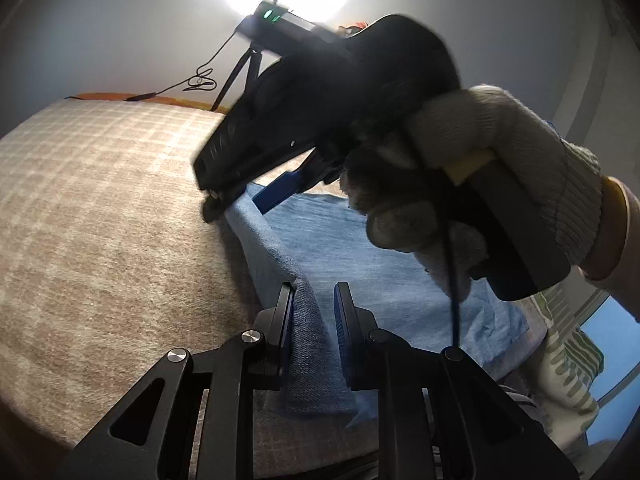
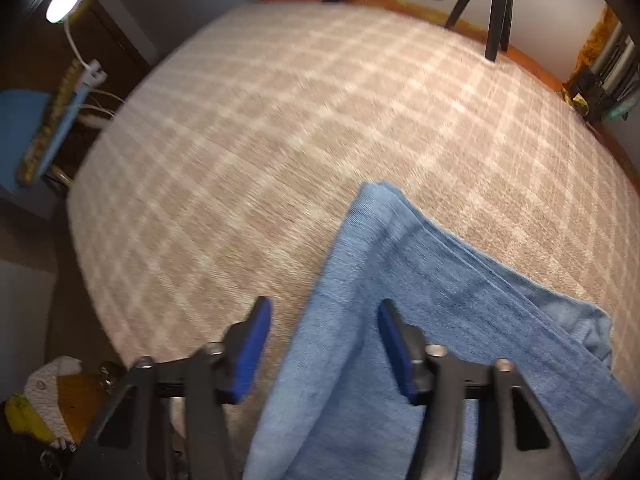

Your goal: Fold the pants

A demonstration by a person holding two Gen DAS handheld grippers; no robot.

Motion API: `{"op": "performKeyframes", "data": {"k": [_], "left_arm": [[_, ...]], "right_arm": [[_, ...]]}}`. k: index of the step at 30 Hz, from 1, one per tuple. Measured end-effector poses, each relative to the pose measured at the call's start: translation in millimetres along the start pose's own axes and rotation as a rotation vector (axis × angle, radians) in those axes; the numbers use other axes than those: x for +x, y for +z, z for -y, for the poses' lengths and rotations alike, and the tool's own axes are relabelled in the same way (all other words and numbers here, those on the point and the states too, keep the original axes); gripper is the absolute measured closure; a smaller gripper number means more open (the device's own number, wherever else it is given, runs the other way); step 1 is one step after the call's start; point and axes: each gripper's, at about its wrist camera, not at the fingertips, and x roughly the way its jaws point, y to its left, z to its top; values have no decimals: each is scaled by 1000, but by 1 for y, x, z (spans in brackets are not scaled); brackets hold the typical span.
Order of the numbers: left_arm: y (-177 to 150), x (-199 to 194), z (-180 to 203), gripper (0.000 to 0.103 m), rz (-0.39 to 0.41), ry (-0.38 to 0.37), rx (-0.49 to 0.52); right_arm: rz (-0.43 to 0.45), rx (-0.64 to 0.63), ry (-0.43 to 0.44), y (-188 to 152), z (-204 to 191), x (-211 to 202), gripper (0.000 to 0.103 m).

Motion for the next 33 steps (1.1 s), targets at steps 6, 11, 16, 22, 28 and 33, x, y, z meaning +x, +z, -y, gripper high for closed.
{"op": "performKeyframes", "data": {"k": [6, 11, 16, 22, 28, 33], "left_arm": [[-1, 1, -4, 58, -8, 62, 0], [-7, 15, -12, 48, -73, 33, -41], [1, 15, 0, 82, -57, -22, -29], [28, 7, 34, 86, -26, -96, 65], [50, 14, 78, 86, -37, -196, 155], [67, 30, 114, 86, -83, -322, 175]], "right_arm": [[1, 18, 6, -2, 5, 3, 90], [43, 65, 48, -9, 18, -9, 97], [91, 112, 88, -18, 35, -26, 98], [193, 197, 163, -39, 76, -73, 99], [295, 277, 205, -64, 123, -116, 100], [382, 353, 203, -94, 164, -150, 101]]}}
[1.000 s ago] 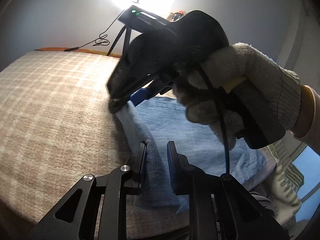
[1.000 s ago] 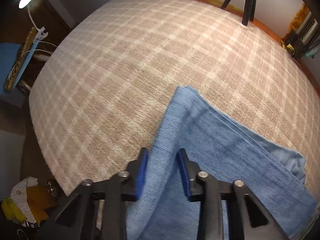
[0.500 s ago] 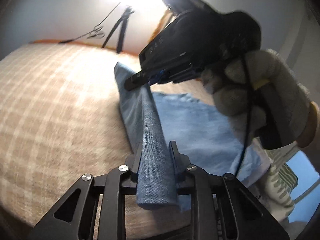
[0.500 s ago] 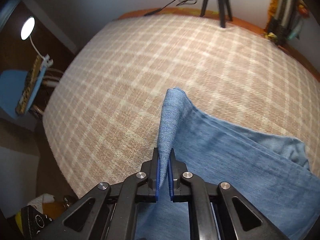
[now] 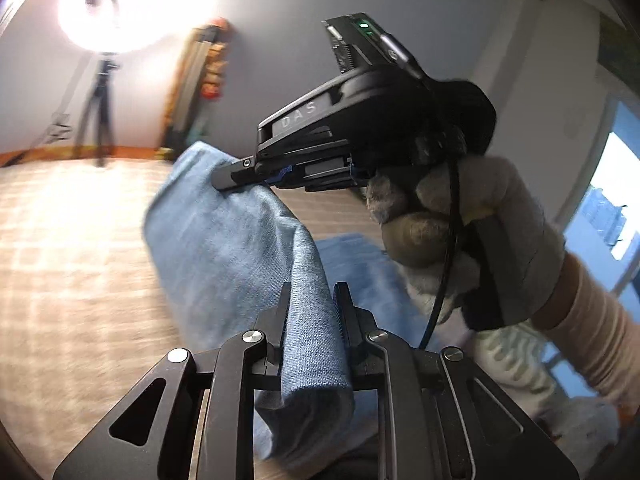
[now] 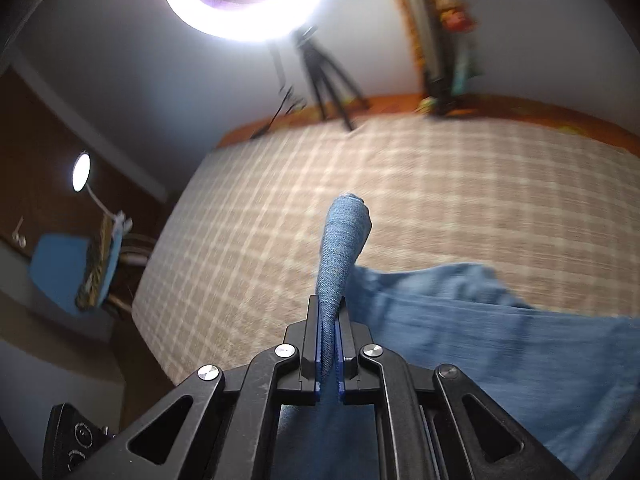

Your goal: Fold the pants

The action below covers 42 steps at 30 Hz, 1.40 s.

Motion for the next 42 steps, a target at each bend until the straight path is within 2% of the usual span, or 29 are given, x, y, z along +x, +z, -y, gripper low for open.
{"op": "performKeyframes", "data": {"k": [7, 10, 16, 21, 25, 30, 32, 37, 39, 41, 42], "left_arm": [[27, 50, 57, 87, -80, -107, 118], [31, 73, 82, 87, -117, -147, 176], [28, 121, 115, 87, -197, -217, 224], [15, 161, 132, 87, -281, -244, 267], [10, 186, 135, 87, -324, -258, 261], [3, 201, 135, 87, -367, -255, 263], [0, 202, 137, 80, -386, -262, 261], [-13, 198, 152, 74, -422, -287, 317], [-14, 193, 153, 71, -419, -290, 322], [-13, 185, 151, 63, -407, -286, 317], [-13, 178, 150, 62, -400, -286, 315]], "right_arm": [[111, 100, -29, -4, 73, -67, 101], [152, 144, -51, -10, 103, -94, 101], [198, 238, -104, -30, 169, -133, 101], [203, 312, -113, -55, 212, -139, 101], [202, 365, -102, -71, 240, -136, 101], [176, 394, -103, -87, 264, -121, 101], [170, 397, -104, -92, 271, -117, 101], [156, 404, -105, -97, 282, -106, 101], [146, 379, -125, -97, 282, -103, 98], [151, 364, -160, -97, 280, -105, 84], [153, 354, -185, -97, 280, -108, 79]]}}
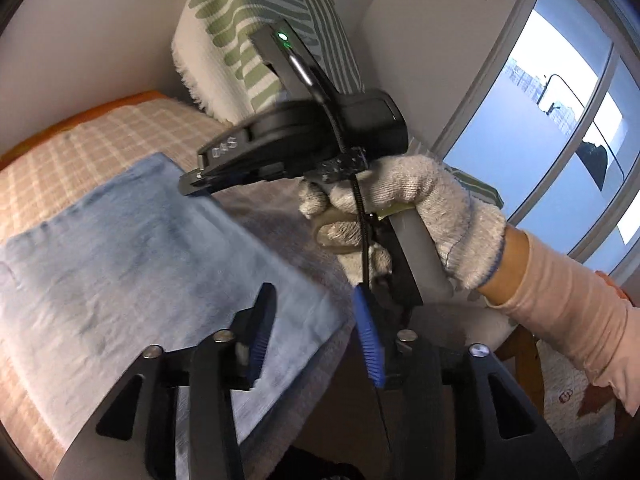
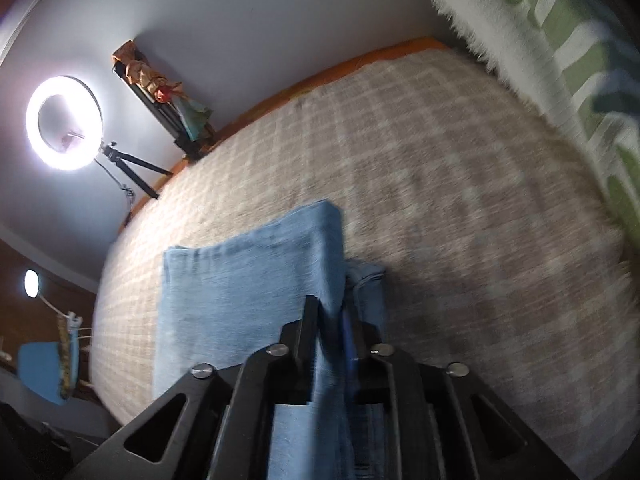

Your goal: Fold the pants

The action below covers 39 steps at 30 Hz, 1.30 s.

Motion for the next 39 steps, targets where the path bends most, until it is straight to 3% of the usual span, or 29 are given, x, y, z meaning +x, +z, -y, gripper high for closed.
{"op": "performKeyframes", "data": {"k": [1, 6, 10, 13, 14, 20, 26, 31, 39], "left_arm": [[-2, -9, 0, 62, 11, 8, 3], [-13, -45, -22, 62, 63, 80, -41], [-23, -68, -54, 61, 88, 143, -106], [-33, -84, -83, 36, 96, 204, -162], [-33, -86, -91, 36, 98, 214, -186], [-56, -99, -145, 32, 94, 246, -420], [-70, -75, -184, 32, 57, 178, -596], [-74, -61, -195, 32, 60, 119, -650], [-77, -57, -202, 34, 103, 84, -680]], "right_arm": [[6, -7, -8, 0, 1, -4, 68], [29, -44, -23, -5, 2, -25, 54], [54, -94, -4, -15, -1, -37, 31], [65, -129, -6, -23, -2, -39, 23], [64, -140, -9, -25, -3, -38, 21], [15, -118, 52, -29, 9, -21, 16], [-66, -78, 120, -20, 26, 3, 16], [-114, -62, 162, -19, 39, 21, 14], [-95, -91, 287, -21, 44, 23, 12]]}}
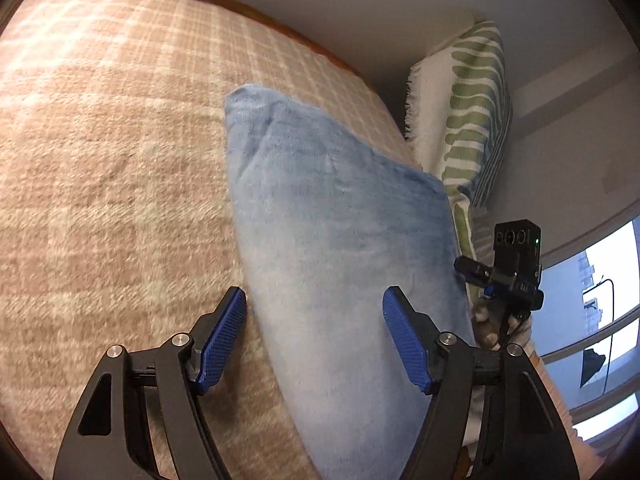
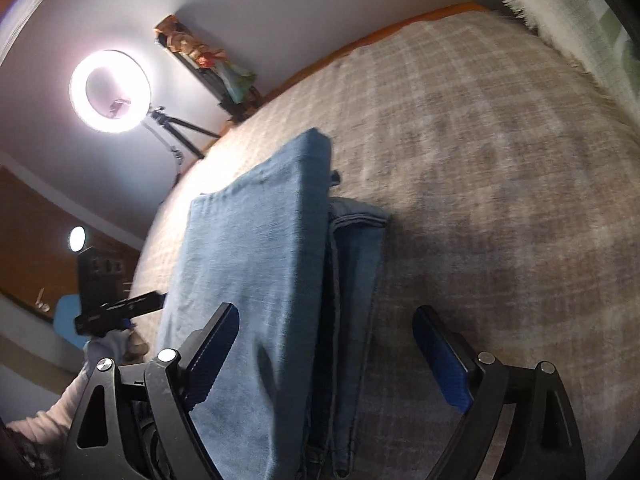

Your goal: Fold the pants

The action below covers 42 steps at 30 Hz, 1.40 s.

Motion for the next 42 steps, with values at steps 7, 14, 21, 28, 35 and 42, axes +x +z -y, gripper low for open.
{"op": "performKeyframes", "data": {"k": [7, 14, 21, 28, 35, 42], "left_arm": [[5, 12, 9, 34, 13, -19, 34], [14, 24, 9, 61, 32, -3, 17], [12, 11, 23, 85, 69, 39, 105], [16, -7, 38, 88, 104, 7, 155], [28, -25, 54, 89, 153, -12, 206], [70, -43, 71, 89, 205, 8, 276]], "right_arm": [[-24, -55, 114, -1, -19, 24, 23], [-12, -59, 60, -2, -33, 32, 61], [11, -123, -69, -6, -62, 19, 80], [54, -165, -125, -4, -94, -1, 81], [98, -201, -125, 9, -122, -17, 82], [165, -234, -133, 49, -148, -20, 83]]}}
